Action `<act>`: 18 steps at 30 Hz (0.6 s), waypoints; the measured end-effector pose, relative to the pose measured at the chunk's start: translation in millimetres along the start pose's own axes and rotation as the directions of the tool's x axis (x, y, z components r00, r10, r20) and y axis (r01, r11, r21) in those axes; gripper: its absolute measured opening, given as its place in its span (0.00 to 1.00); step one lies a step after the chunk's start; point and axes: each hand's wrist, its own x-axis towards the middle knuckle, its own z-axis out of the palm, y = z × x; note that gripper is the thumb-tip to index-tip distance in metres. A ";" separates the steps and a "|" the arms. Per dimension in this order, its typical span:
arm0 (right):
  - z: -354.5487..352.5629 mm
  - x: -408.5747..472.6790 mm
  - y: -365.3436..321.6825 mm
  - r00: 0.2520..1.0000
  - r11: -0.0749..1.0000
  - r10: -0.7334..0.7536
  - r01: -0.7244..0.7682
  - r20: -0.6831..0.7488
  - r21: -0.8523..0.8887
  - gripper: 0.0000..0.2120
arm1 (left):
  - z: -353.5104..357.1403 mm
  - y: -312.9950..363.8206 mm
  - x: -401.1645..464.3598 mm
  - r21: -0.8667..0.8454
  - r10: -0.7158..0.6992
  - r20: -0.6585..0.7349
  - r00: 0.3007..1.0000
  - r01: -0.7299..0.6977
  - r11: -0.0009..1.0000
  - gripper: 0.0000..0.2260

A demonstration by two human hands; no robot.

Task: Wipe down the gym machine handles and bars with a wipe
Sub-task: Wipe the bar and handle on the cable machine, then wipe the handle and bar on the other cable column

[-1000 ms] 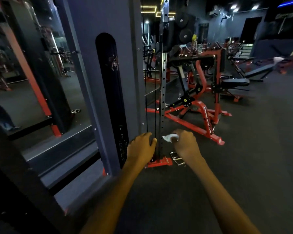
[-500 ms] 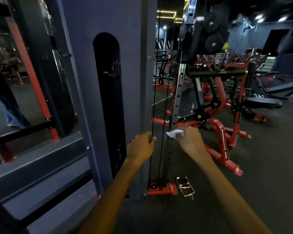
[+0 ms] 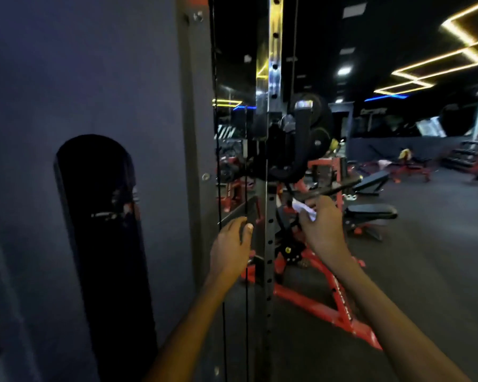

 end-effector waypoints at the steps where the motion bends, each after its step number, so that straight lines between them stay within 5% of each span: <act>1: 0.0 15.6 -4.2 0.996 0.998 -0.059 0.060 -0.073 0.007 0.09 | 7.2 -1.8 18.4 -0.017 0.048 -0.020 0.999 -0.049 0.999 0.16; 4: 4.0 72.2 -7.6 0.944 0.961 -0.276 0.272 -0.182 -0.045 0.03 | 27.9 -2.5 86.3 -0.037 0.196 -0.094 0.976 -0.200 0.979 0.20; 9: 8.5 163.0 -18.4 0.794 0.812 -0.570 0.505 -0.212 -0.292 0.13 | 52.9 18.7 185.4 -0.045 0.330 -0.194 0.924 -0.344 0.938 0.26; 15: 25.2 200.5 12.2 0.677 0.406 -0.688 0.659 0.263 -0.634 0.22 | 73.2 33.3 270.8 -0.121 0.397 -0.274 0.876 -0.441 0.889 0.30; 18: 36.5 161.6 37.7 0.652 0.332 -0.671 0.690 0.353 -0.644 0.19 | 82.2 25.8 293.4 -0.191 0.401 -0.257 0.879 -0.453 0.871 0.32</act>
